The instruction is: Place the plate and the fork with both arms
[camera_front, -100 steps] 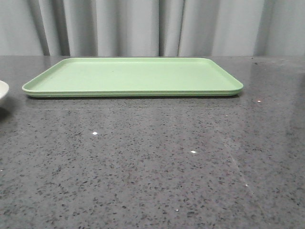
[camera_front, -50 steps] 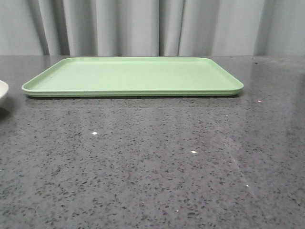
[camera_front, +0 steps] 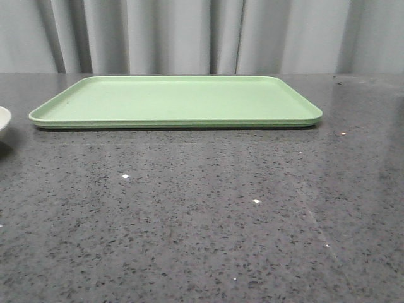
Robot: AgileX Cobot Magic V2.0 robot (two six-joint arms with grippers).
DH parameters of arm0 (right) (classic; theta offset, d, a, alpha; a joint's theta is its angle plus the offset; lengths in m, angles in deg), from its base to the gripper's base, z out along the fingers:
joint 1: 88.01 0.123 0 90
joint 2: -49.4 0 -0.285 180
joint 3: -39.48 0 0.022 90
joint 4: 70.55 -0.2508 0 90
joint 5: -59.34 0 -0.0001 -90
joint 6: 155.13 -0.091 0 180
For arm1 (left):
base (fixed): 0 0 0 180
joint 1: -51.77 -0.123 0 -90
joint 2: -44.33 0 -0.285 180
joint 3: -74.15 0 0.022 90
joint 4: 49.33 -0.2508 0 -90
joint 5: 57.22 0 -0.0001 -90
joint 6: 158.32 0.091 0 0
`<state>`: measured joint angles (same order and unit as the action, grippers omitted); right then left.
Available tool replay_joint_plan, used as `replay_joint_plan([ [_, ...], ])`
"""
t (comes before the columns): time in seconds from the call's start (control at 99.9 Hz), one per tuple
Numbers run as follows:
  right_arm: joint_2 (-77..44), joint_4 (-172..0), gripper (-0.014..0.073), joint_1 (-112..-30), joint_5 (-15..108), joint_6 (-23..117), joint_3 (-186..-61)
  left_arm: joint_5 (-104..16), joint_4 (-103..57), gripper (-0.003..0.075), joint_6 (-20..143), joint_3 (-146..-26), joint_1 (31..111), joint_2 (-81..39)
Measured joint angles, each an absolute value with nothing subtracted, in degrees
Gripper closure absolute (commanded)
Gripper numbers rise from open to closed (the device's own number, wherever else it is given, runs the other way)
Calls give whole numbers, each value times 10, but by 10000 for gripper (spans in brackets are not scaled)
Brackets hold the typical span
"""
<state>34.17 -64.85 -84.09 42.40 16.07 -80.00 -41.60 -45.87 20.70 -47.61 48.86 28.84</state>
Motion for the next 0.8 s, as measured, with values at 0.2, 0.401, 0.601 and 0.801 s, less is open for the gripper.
replay_joint_plan([
  [0.2, 245, -648, 659, -841, 344, 161, -901, -352, -459, 739, 207, -557, 489, 210],
  [0.401, 159, -648, 659, -841, 290, 161, -979, -318, -459, 720, 207, -606, 489, 143],
  [0.601, 134, -648, 659, -841, 286, 161, -992, -327, -459, 724, 207, -609, 489, 126],
  [0.801, 133, -648, 659, -841, 283, 161, -992, -321, -476, 718, 207, -611, 489, 126],
])
